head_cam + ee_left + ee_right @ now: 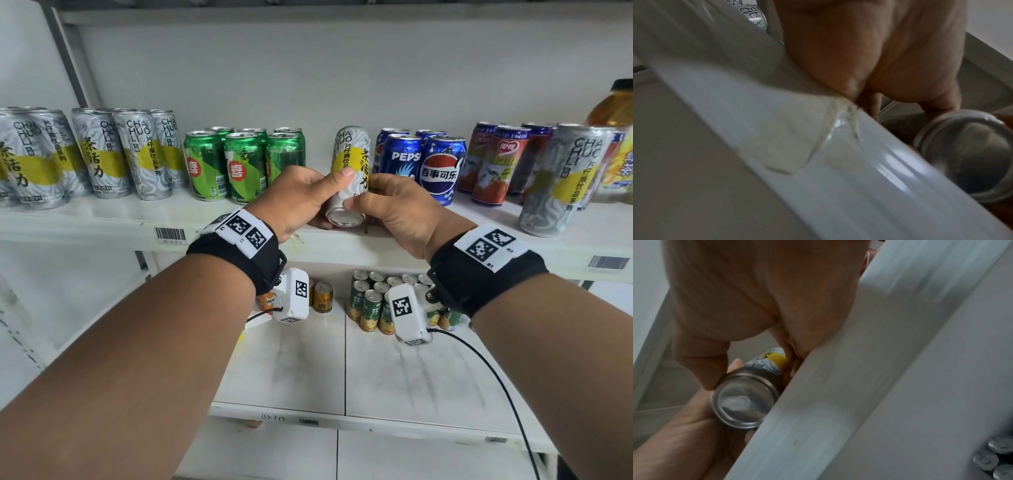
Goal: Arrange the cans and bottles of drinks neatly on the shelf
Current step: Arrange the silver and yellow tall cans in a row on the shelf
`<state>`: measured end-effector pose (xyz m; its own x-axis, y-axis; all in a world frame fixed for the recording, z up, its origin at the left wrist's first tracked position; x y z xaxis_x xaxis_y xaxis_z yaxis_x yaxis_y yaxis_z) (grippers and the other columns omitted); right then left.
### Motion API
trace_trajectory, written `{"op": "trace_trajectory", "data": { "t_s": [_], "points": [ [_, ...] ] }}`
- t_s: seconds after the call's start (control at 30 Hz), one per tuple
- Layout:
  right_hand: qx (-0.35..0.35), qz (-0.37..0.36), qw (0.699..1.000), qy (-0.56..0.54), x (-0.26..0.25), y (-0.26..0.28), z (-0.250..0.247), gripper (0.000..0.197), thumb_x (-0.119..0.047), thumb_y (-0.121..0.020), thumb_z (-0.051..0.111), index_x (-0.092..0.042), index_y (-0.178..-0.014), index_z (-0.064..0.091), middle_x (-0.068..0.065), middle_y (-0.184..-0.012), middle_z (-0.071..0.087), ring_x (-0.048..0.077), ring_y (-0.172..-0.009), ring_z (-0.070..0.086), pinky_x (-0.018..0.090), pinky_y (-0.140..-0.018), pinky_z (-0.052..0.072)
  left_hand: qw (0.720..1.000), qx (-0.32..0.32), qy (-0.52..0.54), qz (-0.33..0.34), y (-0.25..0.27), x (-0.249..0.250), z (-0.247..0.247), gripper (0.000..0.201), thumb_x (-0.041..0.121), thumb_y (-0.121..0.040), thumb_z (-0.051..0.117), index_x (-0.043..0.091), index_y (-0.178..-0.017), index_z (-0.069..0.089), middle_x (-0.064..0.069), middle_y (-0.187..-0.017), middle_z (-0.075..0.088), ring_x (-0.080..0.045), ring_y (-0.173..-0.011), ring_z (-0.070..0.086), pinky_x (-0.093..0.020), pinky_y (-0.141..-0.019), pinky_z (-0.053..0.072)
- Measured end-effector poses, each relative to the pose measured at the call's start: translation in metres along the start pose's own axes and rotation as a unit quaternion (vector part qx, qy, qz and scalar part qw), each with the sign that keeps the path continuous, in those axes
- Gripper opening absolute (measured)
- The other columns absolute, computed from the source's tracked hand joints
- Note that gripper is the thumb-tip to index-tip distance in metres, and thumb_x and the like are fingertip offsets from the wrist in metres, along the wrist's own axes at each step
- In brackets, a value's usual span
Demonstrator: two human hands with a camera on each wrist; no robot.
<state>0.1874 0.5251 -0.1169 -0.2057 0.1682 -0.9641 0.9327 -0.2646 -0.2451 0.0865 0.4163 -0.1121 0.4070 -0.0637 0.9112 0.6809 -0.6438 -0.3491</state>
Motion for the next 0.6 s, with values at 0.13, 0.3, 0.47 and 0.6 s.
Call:
{"op": "trace_trajectory", "data": {
  "t_s": [0.13, 0.3, 0.47, 0.6],
  "points": [
    [0.009, -0.014, 1.000, 0.017, 0.000, -0.001, -0.002, 0.046, 0.005, -0.083, 0.080, -0.004, -0.126, 0.065, 0.014, -0.113, 0.078, 0.034, -0.106, 0.076, 0.053, -0.101, 0.058, 1.000, -0.013, 0.000, 0.018, 0.000, 0.002, -0.002, 0.065, 0.051, -0.093, 0.079, -0.013, -0.100, 0.069, -0.021, -0.078, 0.071, -0.024, -0.070, 0.065, -0.038, -0.072, 0.059],
    [0.037, -0.028, 0.999, -0.007, -0.004, -0.001, -0.005, 0.046, -0.005, -0.083, 0.085, 0.000, -0.125, 0.066, 0.015, -0.114, 0.078, 0.032, -0.107, 0.076, 0.044, -0.097, 0.061, 0.999, -0.026, 0.015, 0.038, 0.000, 0.008, -0.001, 0.044, 0.048, -0.092, 0.077, 0.004, -0.098, 0.074, -0.005, -0.079, 0.073, -0.018, -0.074, 0.066, -0.033, -0.074, 0.057],
    [0.047, -0.035, 0.998, 0.002, -0.008, 0.001, -0.002, 0.045, -0.005, -0.085, 0.082, 0.000, -0.127, 0.066, 0.011, -0.114, 0.079, 0.025, -0.103, 0.077, 0.028, -0.086, 0.062, 0.997, -0.054, 0.043, 0.044, 0.000, 0.009, 0.003, 0.018, 0.028, -0.102, 0.072, 0.010, -0.106, 0.073, -0.001, -0.085, 0.079, -0.015, -0.081, 0.074, -0.030, -0.078, 0.062],
    [0.064, -0.032, 0.997, -0.012, -0.010, 0.004, -0.006, 0.057, -0.009, -0.077, 0.085, 0.001, -0.129, 0.063, 0.014, -0.118, 0.077, 0.031, -0.110, 0.075, 0.038, -0.096, 0.061, 0.994, -0.079, 0.053, 0.046, 0.002, 0.013, 0.009, 0.015, 0.028, -0.102, 0.071, 0.014, -0.105, 0.072, 0.000, -0.086, 0.079, -0.019, -0.085, 0.074, -0.037, -0.084, 0.062]
  ]
}}
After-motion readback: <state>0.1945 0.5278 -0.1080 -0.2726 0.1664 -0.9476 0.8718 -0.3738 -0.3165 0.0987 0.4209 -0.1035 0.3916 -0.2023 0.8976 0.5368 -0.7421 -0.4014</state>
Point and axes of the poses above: each hand's wrist, its own y-axis away from the middle knuckle, its own z-axis out of the palm, x = y × z, the point moved 10 cm from there along -y, towards the middle knuckle
